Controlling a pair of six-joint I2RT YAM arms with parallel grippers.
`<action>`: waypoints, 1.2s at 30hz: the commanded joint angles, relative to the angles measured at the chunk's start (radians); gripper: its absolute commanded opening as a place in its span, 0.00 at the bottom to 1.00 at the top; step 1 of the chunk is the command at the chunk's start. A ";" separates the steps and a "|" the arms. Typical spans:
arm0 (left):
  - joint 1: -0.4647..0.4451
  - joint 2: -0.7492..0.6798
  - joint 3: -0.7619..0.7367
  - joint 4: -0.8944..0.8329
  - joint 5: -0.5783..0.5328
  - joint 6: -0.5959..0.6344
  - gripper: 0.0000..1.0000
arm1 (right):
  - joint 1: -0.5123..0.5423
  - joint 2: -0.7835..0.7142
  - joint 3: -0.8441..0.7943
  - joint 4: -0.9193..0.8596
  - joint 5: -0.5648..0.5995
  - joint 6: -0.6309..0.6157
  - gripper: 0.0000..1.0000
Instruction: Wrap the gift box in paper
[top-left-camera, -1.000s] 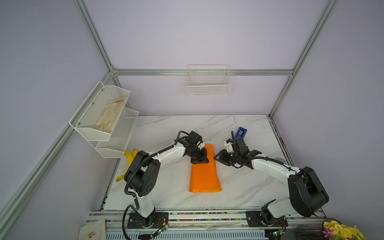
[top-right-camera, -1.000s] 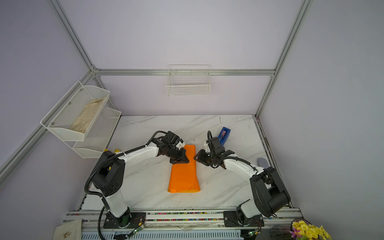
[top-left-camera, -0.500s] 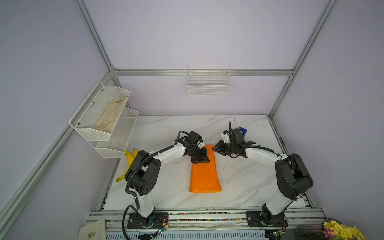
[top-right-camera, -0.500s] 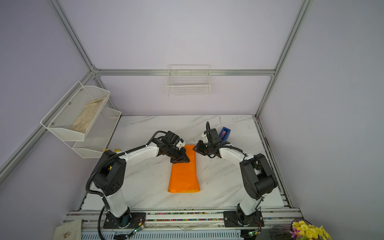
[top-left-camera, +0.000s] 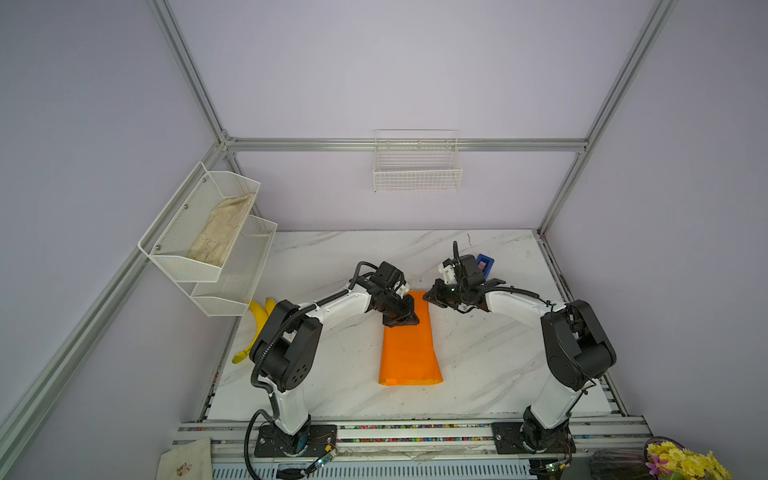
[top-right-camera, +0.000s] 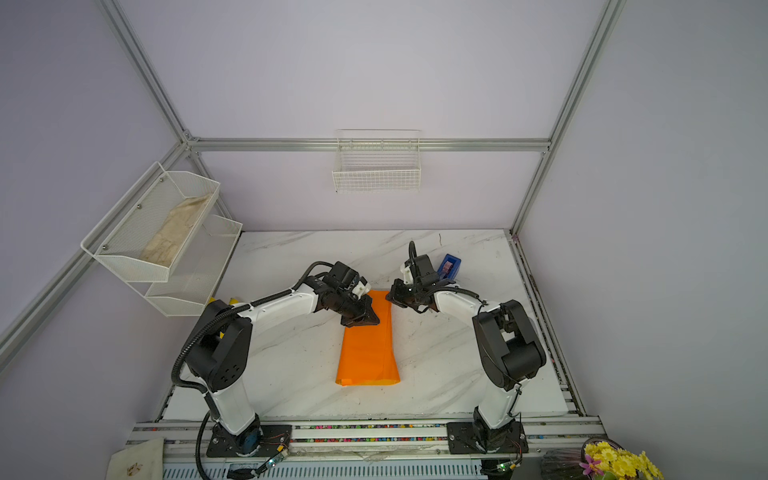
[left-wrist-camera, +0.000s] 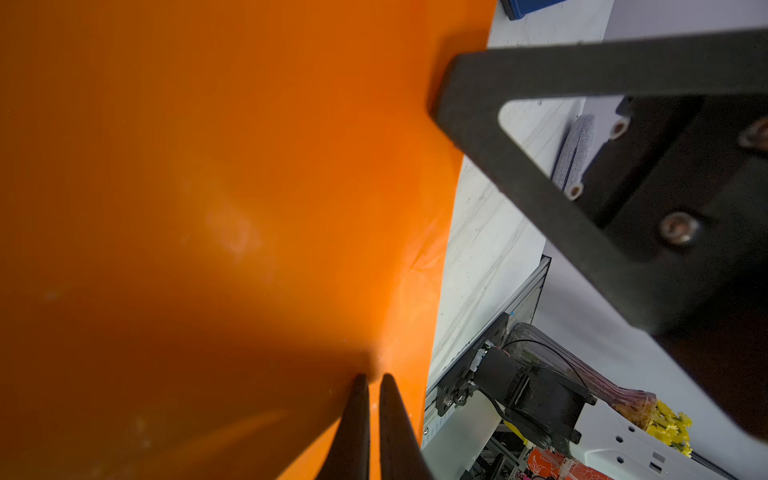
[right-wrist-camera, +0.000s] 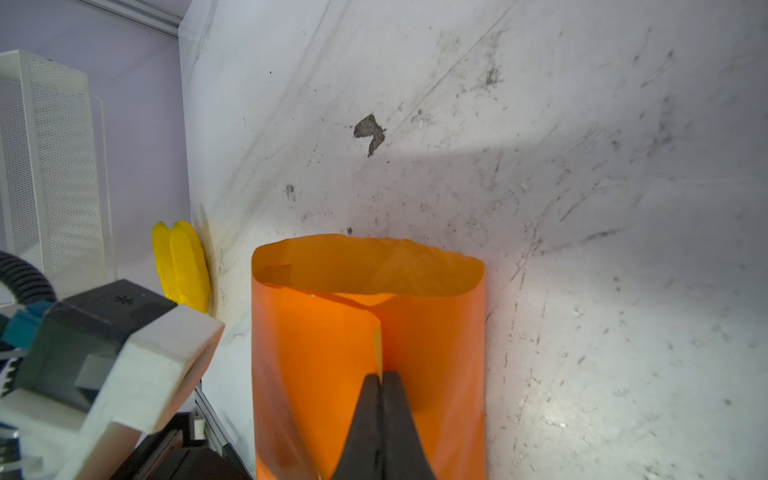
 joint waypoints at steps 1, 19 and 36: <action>0.004 0.039 -0.009 -0.033 -0.088 -0.012 0.10 | -0.009 0.026 0.044 0.001 0.044 -0.013 0.00; -0.003 0.009 0.020 -0.051 -0.083 -0.027 0.20 | -0.035 0.066 0.095 -0.026 0.034 -0.039 0.00; -0.023 -0.093 -0.077 -0.072 -0.111 -0.041 0.21 | -0.035 0.076 0.108 -0.044 0.059 -0.044 0.00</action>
